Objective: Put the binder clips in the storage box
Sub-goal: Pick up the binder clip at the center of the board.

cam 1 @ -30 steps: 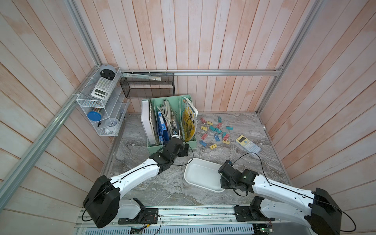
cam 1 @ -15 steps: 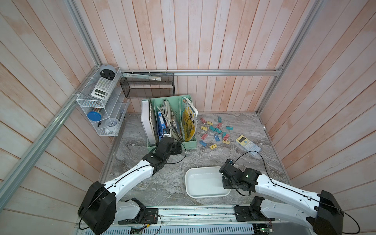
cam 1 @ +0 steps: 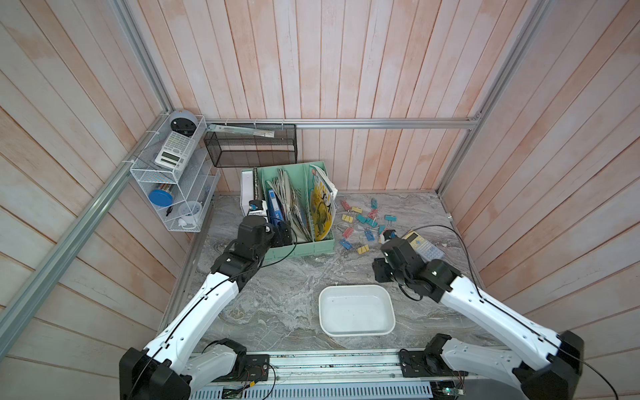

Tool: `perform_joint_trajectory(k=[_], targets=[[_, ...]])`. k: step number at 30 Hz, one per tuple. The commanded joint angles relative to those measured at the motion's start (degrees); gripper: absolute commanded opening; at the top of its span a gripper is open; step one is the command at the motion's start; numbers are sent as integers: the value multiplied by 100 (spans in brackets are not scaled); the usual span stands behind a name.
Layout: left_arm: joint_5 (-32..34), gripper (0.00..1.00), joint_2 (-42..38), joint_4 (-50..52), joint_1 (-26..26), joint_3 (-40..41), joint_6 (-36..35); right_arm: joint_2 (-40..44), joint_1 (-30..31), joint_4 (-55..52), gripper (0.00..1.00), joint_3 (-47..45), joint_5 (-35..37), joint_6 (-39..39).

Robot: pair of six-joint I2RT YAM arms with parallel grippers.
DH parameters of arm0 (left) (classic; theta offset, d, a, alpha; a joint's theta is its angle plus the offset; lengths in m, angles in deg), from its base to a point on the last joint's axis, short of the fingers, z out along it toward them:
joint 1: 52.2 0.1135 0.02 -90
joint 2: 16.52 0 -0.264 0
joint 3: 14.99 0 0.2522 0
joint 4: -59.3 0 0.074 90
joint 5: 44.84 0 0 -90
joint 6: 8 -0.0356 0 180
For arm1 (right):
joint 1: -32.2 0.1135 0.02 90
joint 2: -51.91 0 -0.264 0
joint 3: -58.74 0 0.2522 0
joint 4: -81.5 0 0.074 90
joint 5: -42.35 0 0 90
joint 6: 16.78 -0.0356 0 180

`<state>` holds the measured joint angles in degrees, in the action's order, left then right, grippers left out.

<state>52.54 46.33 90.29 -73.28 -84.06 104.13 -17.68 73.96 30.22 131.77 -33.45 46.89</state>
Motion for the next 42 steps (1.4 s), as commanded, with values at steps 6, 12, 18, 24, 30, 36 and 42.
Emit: perform_joint_trajectory(k=[6, 12, 18, 24, 30, 36, 42], targets=[[503, 100, -528, -248, 40, 1014, -159, -2956, -315, 689, 50, 1722, -188, 2313], [380, 100, -489, -1790, 45, 2220, -273, -3966, -377, 712, 51, 2406, -434, 2645], [424, 100, -427, -2542, 43, 2776, -376, -4532, -388, 913, 52, 2750, 25, 2823], [510, 100, -432, -2835, 43, 3004, -317, -4913, -453, 995, 37, 2925, 224, 2915], [458, 100, -333, -2951, 43, 3041, -271, -4750, -557, 1040, 9, 2694, -81, 2701], [347, 100, -238, -3112, 43, 3083, -192, -3785, -609, 1566, 0, 1739, -7, 2407], [341, 100, -281, -3196, 43, 3139, -180, -1899, -673, 1500, 0, 591, -645, 1291]])
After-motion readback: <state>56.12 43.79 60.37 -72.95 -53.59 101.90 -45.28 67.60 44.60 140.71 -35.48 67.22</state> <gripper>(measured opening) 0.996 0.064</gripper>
